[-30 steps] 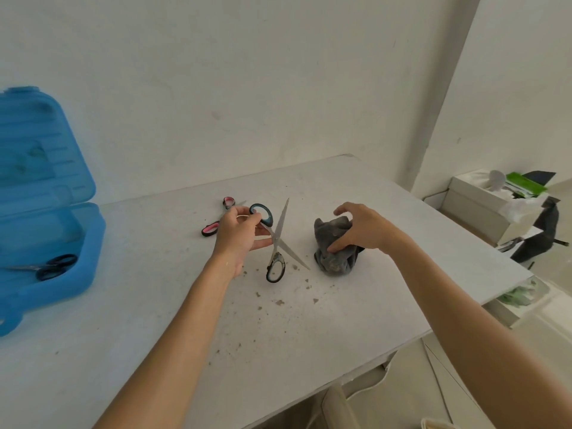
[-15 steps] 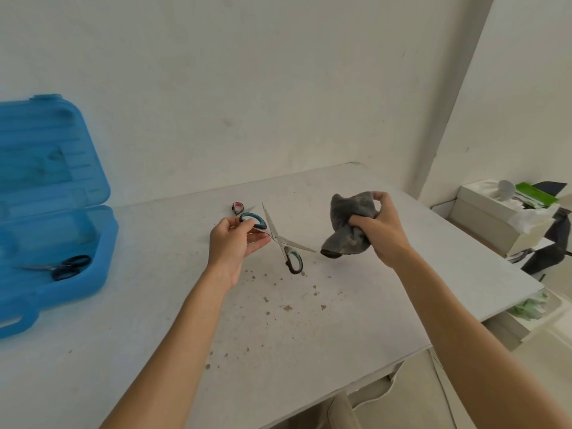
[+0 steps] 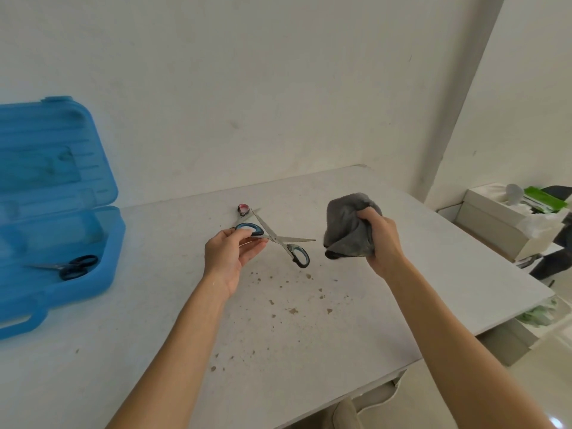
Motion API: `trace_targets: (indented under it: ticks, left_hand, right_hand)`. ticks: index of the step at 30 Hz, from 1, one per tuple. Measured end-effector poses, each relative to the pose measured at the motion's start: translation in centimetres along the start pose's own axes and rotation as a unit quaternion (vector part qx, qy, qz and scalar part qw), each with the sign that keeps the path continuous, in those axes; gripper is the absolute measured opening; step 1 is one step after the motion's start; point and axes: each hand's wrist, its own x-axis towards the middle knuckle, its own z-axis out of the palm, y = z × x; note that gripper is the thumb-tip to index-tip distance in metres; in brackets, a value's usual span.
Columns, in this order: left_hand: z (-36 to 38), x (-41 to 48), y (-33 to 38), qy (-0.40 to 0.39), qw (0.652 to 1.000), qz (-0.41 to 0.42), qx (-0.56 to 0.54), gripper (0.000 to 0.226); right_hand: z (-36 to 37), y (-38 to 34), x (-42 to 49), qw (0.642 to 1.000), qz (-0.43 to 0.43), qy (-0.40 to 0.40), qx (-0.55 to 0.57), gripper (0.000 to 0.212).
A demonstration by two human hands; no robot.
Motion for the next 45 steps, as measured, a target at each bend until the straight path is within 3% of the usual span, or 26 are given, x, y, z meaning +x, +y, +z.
trace_targets:
  ticks: [3,7,12,15,17,21,27,34,38,42,45]
  left_hand:
    - [0.0,-0.2,-0.1,0.001,1.0,-0.006,0.002,0.021]
    - [-0.1,-0.2,-0.2,0.011,1.0,-0.017,-0.005,0.022]
    - [-0.1,-0.6,-0.8,0.014,0.999,-0.041,0.004,0.018]
    - [-0.3,-0.6,-1.4,0.015,0.999,-0.051,0.013,0.028]
    - [-0.4,-0.5,-1.7,0.014,0.998,-0.054,0.023,0.03]
    - [-0.8,-0.4,-1.7,0.012,0.997,-0.033,0.075,0.024]
    - [-2.0,0.1,-1.2,-0.001,0.979,-0.005,0.205,0.023]
    - [-2.6,-0.2,-1.5,-0.045,0.95,-0.052,0.305,0.017]
    - [-3.3,-0.5,-1.8,-0.089,0.946,-0.05,0.309,0.018]
    - [-3.5,-0.7,-2.1,-0.107,0.947,-0.036,0.3,0.017]
    - [-3.5,-0.7,-2.1,-0.111,0.954,-0.051,0.272,0.02]
  right_hand:
    - [0.1,-0.1,-0.2,1.0,0.0,0.01,0.018,0.004]
    - [-0.1,-0.1,0.2,0.998,-0.035,0.016,-0.045,0.02]
    - [0.5,-1.0,0.6,0.994,-0.046,0.012,-0.101,0.005]
    - [1.0,-1.1,0.7,0.996,0.001,-0.014,-0.094,0.032]
    - [1.1,-1.2,0.7,0.987,-0.017,-0.035,-0.157,0.038]
    - [1.1,-2.2,0.7,0.937,-0.16,-0.085,-0.297,0.022]
    - [3.4,-2.5,-0.6,0.841,-0.318,-0.11,-0.425,0.018]
    - [6.0,1.3,-2.7,0.689,-0.45,-0.159,-0.545,0.028]
    - [5.4,4.1,-3.1,0.679,-0.479,-0.131,-0.54,0.028]
    - [4.4,6.4,-3.2,0.637,-0.486,-0.179,-0.571,0.025]
    - [3.4,6.5,-2.9,0.631,-0.479,-0.197,-0.577,0.025]
